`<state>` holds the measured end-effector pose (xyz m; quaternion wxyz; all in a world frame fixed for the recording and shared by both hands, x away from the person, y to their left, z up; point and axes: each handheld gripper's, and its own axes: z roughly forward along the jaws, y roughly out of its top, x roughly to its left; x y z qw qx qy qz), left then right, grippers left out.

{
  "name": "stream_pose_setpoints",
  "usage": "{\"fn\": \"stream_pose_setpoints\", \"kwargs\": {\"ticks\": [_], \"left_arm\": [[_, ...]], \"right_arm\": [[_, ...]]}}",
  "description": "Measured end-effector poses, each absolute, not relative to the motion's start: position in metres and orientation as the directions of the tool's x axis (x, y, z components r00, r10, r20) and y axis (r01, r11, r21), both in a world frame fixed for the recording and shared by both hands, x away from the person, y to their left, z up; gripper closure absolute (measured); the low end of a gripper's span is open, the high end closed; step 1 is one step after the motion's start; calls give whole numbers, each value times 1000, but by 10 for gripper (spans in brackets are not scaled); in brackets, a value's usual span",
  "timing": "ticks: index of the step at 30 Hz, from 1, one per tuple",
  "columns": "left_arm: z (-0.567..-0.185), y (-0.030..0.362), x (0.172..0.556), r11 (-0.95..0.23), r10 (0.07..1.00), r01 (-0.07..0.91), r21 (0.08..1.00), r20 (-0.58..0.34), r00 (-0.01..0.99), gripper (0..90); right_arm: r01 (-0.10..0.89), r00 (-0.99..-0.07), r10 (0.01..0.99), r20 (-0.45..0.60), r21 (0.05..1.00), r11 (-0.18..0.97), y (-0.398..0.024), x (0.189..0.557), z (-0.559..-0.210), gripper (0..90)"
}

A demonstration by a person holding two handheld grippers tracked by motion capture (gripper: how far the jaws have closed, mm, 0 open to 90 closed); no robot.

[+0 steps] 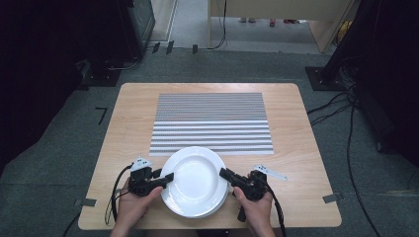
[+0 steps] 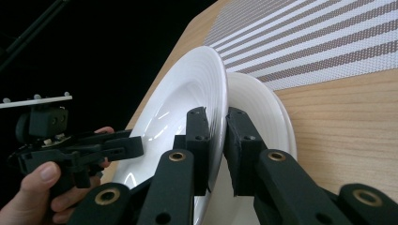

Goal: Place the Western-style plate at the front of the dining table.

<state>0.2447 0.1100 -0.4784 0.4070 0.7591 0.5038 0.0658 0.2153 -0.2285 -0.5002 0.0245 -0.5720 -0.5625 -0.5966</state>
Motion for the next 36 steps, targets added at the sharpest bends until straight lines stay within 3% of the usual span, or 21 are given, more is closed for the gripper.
{"fn": "stream_pose_setpoints", "kwargs": {"ticks": [5, 19, 36], "left_arm": [[-478, 108, 243, -172, 836, 694, 700, -268, 478, 555], [-471, 108, 237, -101, 850, 664, 741, -282, 444, 614], [-463, 115, 244, 35, 792, 658, 752, -422, 442, 673]], "right_arm": [[646, -374, 622, 688, 674, -358, -227, 214, -501, 805], [627, -349, 610, 711, 661, -412, -223, 209, -499, 828], [584, -407, 590, 697, 695, -419, -231, 220, -478, 850]]}}
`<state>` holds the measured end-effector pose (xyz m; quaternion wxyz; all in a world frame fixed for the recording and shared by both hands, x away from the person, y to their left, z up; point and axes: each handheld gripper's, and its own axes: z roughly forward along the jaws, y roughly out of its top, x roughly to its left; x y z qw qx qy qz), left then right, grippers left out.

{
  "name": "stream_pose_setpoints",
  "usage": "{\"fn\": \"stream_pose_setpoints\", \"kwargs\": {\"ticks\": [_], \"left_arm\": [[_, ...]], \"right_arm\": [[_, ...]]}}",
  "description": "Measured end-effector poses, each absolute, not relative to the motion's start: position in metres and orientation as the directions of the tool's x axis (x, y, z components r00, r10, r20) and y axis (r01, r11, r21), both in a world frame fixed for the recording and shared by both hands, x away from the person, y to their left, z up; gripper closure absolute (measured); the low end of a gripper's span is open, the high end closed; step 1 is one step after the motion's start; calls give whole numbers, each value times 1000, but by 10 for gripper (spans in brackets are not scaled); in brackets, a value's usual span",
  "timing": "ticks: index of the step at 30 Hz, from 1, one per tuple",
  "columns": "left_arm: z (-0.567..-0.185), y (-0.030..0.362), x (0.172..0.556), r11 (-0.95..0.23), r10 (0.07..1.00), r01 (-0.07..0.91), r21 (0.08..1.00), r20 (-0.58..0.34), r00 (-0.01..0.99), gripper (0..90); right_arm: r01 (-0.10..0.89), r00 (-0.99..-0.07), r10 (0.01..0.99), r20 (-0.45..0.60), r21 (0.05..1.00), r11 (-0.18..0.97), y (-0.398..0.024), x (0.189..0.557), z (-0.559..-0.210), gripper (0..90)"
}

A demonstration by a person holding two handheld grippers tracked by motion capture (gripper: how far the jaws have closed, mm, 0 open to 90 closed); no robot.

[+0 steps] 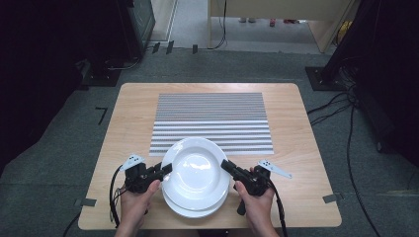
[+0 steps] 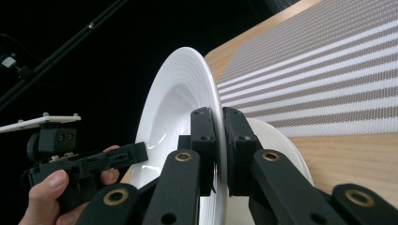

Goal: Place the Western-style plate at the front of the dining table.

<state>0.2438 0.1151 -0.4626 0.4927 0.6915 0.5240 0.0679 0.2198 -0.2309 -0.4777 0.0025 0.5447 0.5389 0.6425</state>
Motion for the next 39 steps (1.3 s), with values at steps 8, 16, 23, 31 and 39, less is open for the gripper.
{"fn": "stream_pose_setpoints", "kwargs": {"ticks": [8, 16, 23, 31, 39], "left_arm": [[-453, 118, 255, 60, 770, 652, 755, -451, 451, 683], [-438, 113, 274, 54, 758, 638, 768, -447, 475, 690], [-429, 105, 299, 50, 750, 637, 769, -450, 485, 695], [-426, 99, 324, 32, 753, 644, 764, -443, 488, 691], [-421, 91, 350, 18, 745, 655, 755, -447, 495, 691]], "right_arm": [[590, -414, 558, 719, 679, -438, -234, 232, -470, 856], [584, -421, 547, 723, 678, -447, -240, 250, -459, 854], [585, -417, 546, 727, 674, -451, -250, 273, -451, 851], [583, -412, 557, 722, 678, -448, -255, 296, -447, 851], [599, -386, 553, 738, 657, -458, -264, 319, -442, 852]]}}
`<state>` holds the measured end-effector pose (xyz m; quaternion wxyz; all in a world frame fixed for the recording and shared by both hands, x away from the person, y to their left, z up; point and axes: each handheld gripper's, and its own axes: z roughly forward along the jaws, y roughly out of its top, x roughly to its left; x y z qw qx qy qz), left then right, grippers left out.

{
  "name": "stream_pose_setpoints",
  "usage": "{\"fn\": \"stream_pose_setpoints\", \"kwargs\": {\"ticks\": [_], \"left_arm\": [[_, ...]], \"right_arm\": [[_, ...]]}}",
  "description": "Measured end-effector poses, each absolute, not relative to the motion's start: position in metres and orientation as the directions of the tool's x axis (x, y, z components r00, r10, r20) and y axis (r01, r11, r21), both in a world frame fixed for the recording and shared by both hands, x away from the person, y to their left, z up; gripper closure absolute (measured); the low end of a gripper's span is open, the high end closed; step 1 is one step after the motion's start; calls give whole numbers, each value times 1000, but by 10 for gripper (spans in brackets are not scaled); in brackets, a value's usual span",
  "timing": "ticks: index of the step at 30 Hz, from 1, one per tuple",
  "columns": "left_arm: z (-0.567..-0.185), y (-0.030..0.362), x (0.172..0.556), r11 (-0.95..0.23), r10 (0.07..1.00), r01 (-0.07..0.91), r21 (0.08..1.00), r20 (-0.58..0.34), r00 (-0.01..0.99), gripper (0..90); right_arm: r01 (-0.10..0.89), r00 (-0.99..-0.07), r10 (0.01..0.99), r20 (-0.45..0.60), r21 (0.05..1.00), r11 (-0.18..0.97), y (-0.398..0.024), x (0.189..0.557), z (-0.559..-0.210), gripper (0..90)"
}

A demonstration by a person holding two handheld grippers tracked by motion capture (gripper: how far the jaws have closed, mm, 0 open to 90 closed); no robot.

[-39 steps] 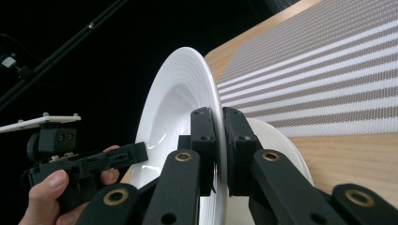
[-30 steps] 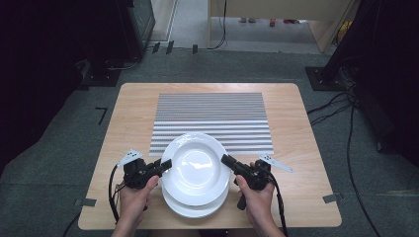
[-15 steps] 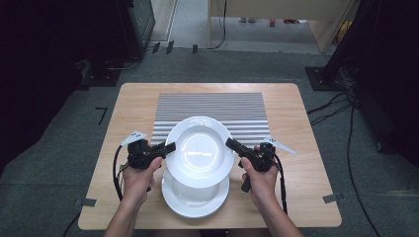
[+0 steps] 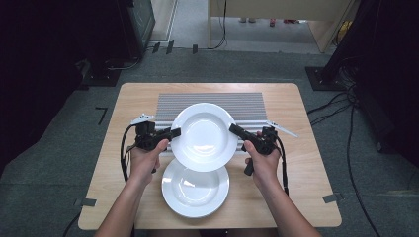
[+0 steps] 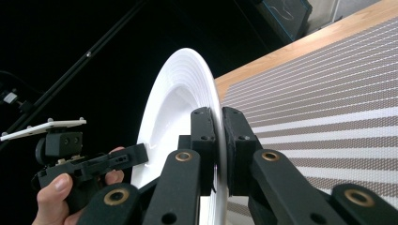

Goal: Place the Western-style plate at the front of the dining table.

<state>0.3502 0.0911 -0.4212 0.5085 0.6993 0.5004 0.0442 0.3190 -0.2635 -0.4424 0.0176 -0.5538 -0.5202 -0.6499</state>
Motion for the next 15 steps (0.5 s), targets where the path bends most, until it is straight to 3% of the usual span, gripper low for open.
{"fn": "stream_pose_setpoints", "kwargs": {"ticks": [15], "left_arm": [[-422, 81, 396, 9, 743, 692, 722, -468, 478, 694]], "right_arm": [[624, -334, 557, 760, 621, -474, -274, 359, -445, 845]]}}
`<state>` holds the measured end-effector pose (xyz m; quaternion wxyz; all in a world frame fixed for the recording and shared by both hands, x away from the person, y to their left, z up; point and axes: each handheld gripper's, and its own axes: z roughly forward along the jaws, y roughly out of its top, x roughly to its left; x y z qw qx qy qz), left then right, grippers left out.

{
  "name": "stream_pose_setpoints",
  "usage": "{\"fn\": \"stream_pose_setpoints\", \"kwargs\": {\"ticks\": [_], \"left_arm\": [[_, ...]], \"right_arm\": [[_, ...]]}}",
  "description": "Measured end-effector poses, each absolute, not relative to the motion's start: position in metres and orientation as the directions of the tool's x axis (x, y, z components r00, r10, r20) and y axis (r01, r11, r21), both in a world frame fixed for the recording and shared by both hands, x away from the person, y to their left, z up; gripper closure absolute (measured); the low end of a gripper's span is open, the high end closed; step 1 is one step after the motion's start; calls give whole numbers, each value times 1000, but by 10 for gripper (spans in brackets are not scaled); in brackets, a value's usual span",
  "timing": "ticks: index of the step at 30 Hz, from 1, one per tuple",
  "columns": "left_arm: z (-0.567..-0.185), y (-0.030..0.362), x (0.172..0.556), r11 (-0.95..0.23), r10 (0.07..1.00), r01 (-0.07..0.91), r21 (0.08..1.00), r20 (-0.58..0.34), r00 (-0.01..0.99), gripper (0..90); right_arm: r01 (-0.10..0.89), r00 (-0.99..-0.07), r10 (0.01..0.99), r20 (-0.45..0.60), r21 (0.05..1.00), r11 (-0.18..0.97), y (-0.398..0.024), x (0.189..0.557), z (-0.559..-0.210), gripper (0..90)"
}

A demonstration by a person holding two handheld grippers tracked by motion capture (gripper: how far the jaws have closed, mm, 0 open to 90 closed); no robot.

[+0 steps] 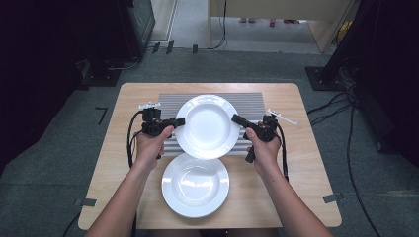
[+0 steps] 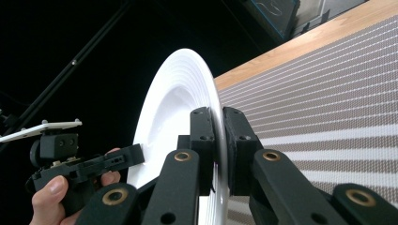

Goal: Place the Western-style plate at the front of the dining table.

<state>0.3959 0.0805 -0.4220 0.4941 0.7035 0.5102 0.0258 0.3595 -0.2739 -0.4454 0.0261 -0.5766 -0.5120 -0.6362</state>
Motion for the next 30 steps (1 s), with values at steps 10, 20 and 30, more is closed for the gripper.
{"fn": "stream_pose_setpoints", "kwargs": {"ticks": [10, 20, 30], "left_arm": [[-440, 73, 431, 10, 757, 741, 672, -489, 433, 683], [-460, 62, 460, 17, 772, 787, 616, -508, 381, 673], [-484, 62, 489, 40, 807, 842, 538, -515, 290, 667]], "right_arm": [[644, -296, 584, 756, 610, -463, -275, 394, -452, 846], [672, -244, 598, 763, 578, -463, -283, 426, -465, 846], [702, -150, 582, 799, 500, -506, -276, 455, -492, 847]]}}
